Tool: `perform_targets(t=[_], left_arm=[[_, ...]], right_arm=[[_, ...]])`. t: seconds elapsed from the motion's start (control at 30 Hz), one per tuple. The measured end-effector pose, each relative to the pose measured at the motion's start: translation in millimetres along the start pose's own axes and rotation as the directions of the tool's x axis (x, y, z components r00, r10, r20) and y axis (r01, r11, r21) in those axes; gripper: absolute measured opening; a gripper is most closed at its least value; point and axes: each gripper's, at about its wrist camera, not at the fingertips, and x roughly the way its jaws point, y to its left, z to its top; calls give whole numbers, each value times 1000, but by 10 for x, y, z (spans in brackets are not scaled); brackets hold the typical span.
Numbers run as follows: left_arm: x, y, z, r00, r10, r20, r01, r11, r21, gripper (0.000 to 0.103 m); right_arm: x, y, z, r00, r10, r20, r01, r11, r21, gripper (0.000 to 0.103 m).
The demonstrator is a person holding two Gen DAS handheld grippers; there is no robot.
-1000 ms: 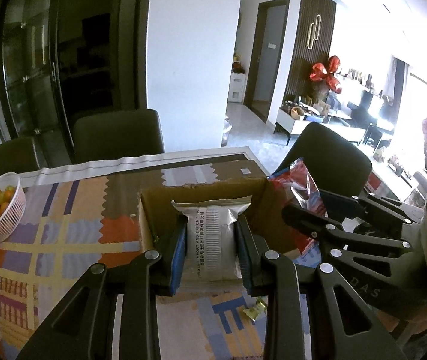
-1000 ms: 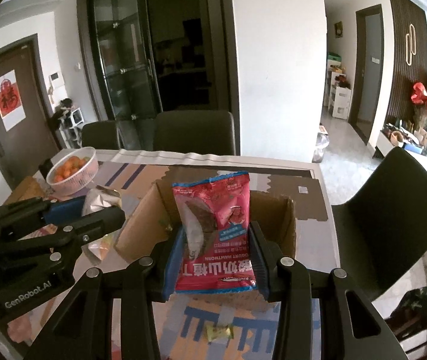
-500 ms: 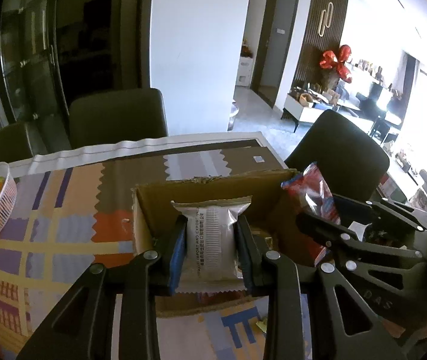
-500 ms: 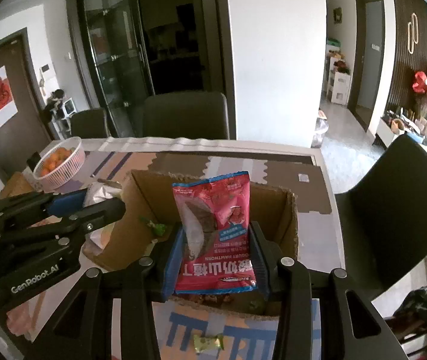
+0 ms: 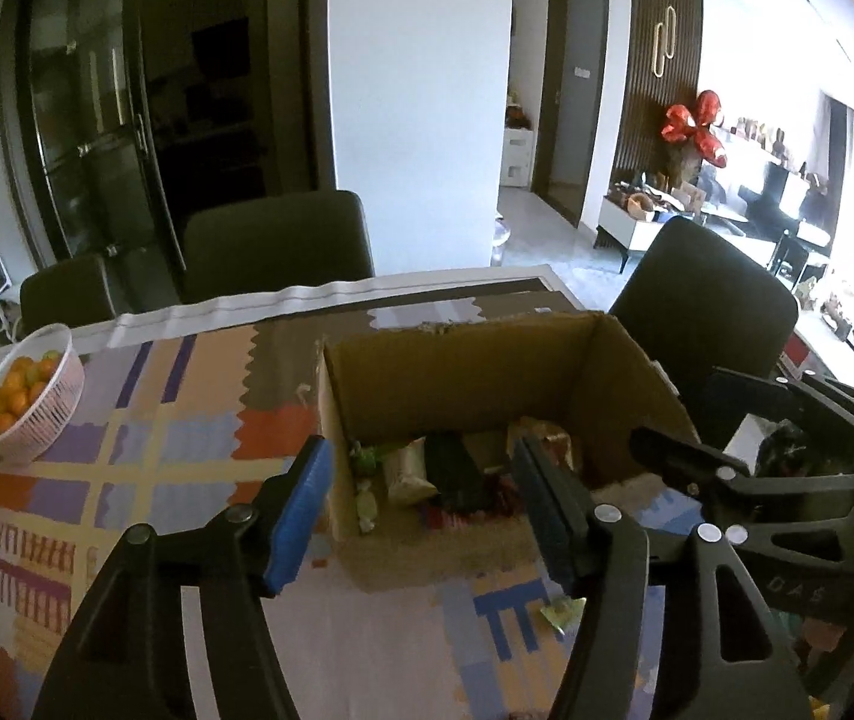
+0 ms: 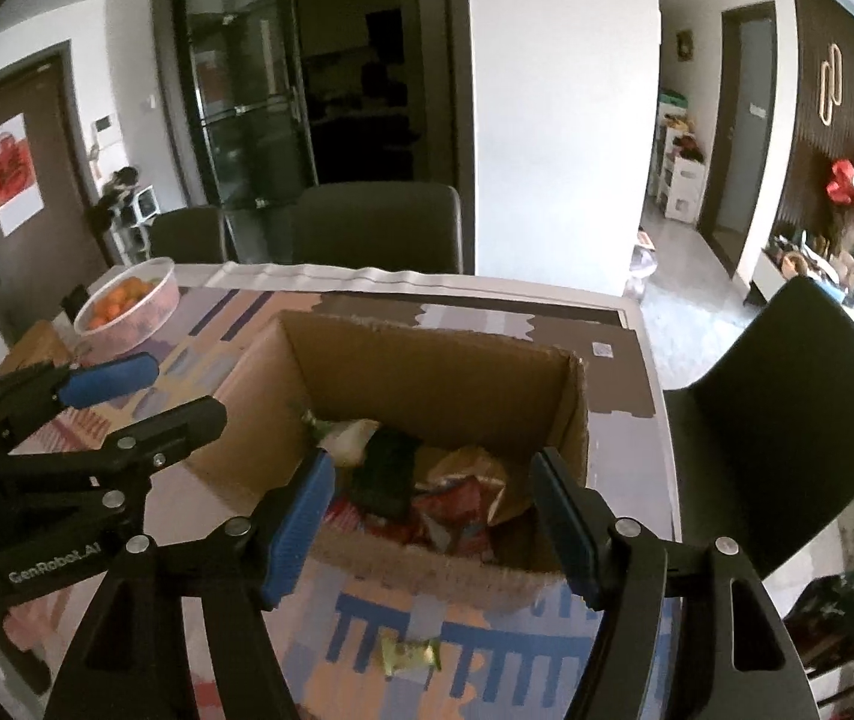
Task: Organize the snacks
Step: 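Move both grippers back toward the last two snacks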
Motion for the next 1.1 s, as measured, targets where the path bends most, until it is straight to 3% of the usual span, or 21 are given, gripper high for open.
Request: perform_targets(t=[0.5,0.73,1.1], left_arm=[[-554,-46,-722,1000,20,-9,-20,998,-53,64],[-629,-61,-1198,997,12,-73,-18,997,-72,64],[-596,-92,-1858,979,66,-193,-78,995,-55,65]], right_arm=[[-455,332,-546,999,52,-7,-52,990,-129,68],[-497,527,-911,996,62,-65,-75,974,-212,68],[-336,733,-1406,979,65,-192,-122,944,-306,68]])
